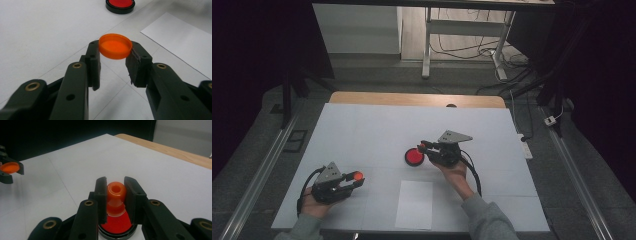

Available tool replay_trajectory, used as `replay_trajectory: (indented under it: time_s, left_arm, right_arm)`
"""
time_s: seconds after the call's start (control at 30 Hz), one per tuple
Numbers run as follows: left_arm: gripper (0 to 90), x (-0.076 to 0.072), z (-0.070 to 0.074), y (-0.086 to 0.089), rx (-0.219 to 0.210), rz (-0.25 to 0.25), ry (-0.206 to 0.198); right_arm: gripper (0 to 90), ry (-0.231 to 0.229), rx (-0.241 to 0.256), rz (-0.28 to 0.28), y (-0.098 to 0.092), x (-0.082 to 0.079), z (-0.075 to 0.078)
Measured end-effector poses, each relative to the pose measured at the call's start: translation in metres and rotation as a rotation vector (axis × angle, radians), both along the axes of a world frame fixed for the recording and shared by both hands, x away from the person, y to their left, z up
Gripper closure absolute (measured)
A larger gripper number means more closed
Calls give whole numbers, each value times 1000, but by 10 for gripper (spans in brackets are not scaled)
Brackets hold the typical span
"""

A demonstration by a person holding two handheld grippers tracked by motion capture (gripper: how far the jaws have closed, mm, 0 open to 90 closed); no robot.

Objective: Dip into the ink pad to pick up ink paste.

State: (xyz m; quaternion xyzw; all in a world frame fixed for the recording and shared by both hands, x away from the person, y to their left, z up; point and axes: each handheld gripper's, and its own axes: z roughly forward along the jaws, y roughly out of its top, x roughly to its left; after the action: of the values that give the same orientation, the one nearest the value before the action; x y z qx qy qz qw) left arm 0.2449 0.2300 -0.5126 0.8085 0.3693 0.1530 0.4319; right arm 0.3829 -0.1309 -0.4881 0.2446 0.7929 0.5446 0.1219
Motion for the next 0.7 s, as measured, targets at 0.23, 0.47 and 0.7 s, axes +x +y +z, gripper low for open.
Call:
replay_trajectory:
  time_s: [0.23, 0.47, 0.7]
  left_arm:
    - [646, 1, 2, -1, 1, -7, -5]
    - [646, 3, 1, -1, -1, -8, -3]
    - [645, 4, 1, -1, 0, -8, -3]
  right_arm:
    - [726, -9, 0, 24, -2, -7, 5]
    - [725, -9, 6, 29, -5, -9, 6]
    - [725, -12, -3, 42, -7, -15, 7]
